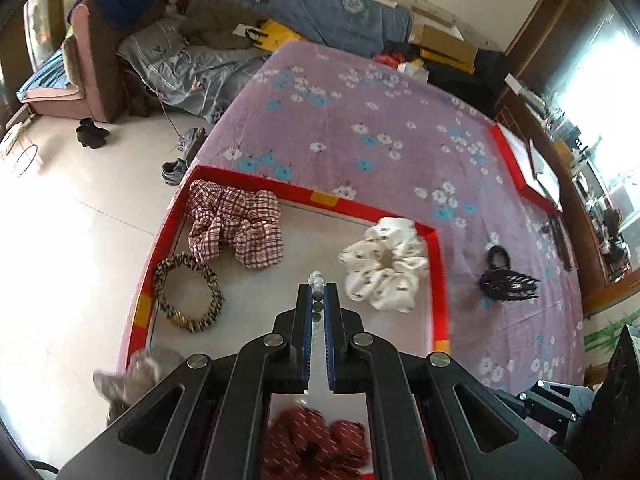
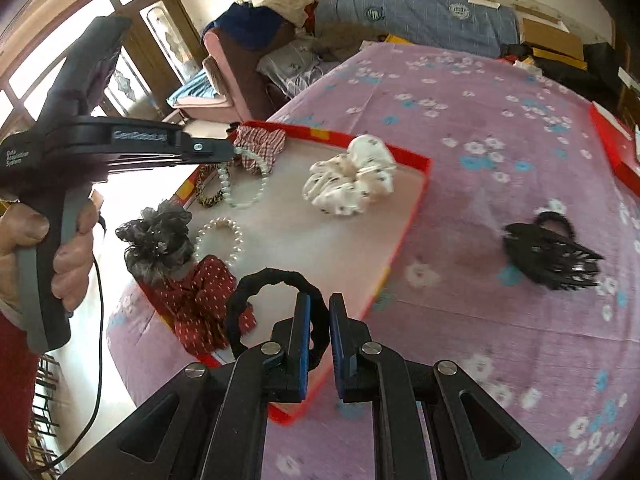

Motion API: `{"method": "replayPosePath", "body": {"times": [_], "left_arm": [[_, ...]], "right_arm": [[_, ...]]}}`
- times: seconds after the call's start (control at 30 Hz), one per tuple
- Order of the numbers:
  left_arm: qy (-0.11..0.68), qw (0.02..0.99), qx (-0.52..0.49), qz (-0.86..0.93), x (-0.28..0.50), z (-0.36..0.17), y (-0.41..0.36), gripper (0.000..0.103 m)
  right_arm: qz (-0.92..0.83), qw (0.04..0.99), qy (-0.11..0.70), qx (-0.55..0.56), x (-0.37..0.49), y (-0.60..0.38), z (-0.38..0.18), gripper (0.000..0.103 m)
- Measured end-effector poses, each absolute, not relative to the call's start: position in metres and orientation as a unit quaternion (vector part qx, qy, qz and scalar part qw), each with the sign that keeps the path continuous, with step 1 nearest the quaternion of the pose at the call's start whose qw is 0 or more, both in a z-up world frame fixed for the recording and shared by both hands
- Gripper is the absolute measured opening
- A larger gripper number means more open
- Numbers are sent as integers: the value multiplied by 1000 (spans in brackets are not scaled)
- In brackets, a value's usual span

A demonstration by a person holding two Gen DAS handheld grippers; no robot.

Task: Organize jewelry
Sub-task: 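Carry the bead bracelet over the lid while the right tool carries the black hair tie there, then open both tools to drop the bracelet and hair tie in the lid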

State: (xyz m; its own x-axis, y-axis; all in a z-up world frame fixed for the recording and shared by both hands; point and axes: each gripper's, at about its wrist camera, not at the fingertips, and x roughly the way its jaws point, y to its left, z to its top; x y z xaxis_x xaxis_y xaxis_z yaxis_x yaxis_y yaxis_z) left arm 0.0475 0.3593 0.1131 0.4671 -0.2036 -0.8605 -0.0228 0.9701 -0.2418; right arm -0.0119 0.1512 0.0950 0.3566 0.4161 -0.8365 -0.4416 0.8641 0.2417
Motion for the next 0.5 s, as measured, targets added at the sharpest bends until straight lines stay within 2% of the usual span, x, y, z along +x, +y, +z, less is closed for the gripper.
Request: {"method": "replayPosePath", "body": {"times": [0.5], "left_arm": [[542, 833, -99, -56, 72, 73, 392, 5]], "right_arm": [[225, 814, 534, -45, 5, 205, 55, 11]]}}
